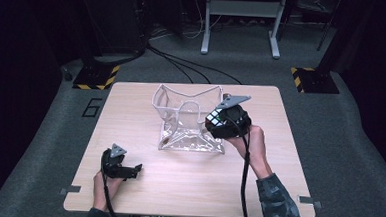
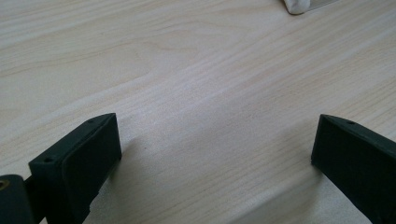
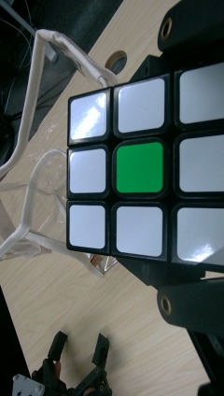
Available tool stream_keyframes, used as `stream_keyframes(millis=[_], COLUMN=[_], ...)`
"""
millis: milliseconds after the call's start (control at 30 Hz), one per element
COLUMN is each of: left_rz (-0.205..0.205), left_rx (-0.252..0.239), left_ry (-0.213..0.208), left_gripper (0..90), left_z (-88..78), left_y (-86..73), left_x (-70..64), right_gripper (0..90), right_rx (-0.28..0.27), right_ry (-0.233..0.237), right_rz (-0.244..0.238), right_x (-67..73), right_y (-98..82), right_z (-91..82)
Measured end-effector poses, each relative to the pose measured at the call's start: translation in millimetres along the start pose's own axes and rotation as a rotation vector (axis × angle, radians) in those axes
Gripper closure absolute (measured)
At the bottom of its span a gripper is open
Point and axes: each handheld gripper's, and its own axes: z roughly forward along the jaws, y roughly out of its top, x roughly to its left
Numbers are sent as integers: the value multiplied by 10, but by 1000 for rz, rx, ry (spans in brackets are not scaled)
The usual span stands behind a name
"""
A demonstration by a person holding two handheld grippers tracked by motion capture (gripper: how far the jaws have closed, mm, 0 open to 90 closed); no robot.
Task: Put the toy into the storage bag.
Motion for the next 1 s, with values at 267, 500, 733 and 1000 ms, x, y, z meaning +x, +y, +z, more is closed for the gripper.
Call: stream_keyframes(millis=[267,500,733,1000], left_rz=[0,0,0,0], left_rx=[0,0,1,1], left_ry=[0,3,3,4], left_gripper=[15,15,17,17], left_z=[0,-2,-2,-3], left_y=[0,0,0,0], left_x=[0,1,2,3], right_gripper=[333,333,333,333], right_rx=[-4,-4,-4,1], right_ry=[-9,-14,-14,-16], right_rz=[-12,-11,-16,-22], right_x=[-39,-85,-91,-97], right_y=[103,179,257,359], right_z=[-2,4,15,47])
